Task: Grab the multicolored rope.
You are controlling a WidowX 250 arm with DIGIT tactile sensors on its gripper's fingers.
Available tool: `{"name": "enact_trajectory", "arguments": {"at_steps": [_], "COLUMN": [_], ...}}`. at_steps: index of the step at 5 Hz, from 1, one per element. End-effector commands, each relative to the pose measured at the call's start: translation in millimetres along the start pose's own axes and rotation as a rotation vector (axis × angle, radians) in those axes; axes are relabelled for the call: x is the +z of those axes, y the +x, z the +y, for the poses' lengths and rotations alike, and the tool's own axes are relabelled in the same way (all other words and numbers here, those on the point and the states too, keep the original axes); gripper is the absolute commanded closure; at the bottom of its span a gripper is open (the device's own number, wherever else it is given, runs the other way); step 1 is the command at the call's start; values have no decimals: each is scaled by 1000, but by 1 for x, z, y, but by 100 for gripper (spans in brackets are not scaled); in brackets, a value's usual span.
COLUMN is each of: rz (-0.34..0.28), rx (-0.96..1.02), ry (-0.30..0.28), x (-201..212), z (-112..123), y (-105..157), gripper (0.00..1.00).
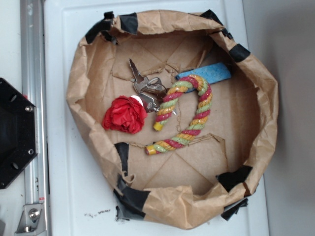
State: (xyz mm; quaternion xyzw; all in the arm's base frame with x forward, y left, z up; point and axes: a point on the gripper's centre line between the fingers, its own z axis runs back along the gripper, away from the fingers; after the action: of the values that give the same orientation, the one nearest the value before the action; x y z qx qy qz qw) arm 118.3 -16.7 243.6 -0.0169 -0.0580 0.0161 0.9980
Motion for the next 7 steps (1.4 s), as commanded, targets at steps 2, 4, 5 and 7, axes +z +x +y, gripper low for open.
{"name": "enact_trajectory", "arguments": {"at_steps": [2,4,5,7], "rz": [26,-11,87,208], "rx": [117,314,371,415], "ry": [-56,-29,-12,19], "x": [-31,-105,-165,-229], "z": [19,38,45,49], "y": [47,137,177,172], "gripper": [0,0,0,0]}}
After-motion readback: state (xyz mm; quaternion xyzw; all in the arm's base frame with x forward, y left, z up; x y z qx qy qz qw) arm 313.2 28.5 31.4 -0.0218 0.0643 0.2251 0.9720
